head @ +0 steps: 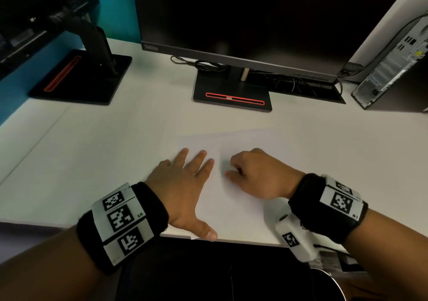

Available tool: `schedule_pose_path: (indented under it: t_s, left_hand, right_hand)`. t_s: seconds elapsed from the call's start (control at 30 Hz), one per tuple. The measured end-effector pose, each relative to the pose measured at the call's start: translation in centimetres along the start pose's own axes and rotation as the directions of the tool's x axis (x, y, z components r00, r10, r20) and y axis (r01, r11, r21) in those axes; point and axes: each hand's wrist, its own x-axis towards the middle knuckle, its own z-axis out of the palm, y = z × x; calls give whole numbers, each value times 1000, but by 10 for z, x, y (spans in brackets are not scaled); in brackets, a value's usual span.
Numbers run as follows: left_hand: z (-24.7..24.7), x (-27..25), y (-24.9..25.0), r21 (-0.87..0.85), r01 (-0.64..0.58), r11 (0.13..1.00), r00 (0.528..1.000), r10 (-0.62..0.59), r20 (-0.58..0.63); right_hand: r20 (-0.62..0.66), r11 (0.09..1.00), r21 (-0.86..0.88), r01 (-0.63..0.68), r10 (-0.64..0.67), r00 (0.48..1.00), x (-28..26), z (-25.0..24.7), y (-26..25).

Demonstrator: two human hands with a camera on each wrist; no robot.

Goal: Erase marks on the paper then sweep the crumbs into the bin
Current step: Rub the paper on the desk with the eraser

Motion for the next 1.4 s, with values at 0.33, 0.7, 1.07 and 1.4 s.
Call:
schedule_pose_path:
  t_s: [0.33, 0.7, 1.07, 1.4]
  left_hand:
    - [-10, -1, -15, -48, 53, 997, 994, -57, -89]
    - [-11, 2, -9, -28, 94, 995, 995, -95, -42]
    - [-15, 6, -4, -25, 118, 993, 993, -118, -4]
    - [-16, 6, -2, -20, 131, 991, 991, -131, 10]
  right_hand:
    - [-6, 999, -19, -38, 38, 999, -5, -3, -1]
    - [-2, 999, -47, -25, 25, 1000, 2, -9, 5]
    - [10, 998, -22, -61, 61, 998, 3, -9, -3]
    - [37, 998, 16, -63, 62, 997, 3, -6, -13]
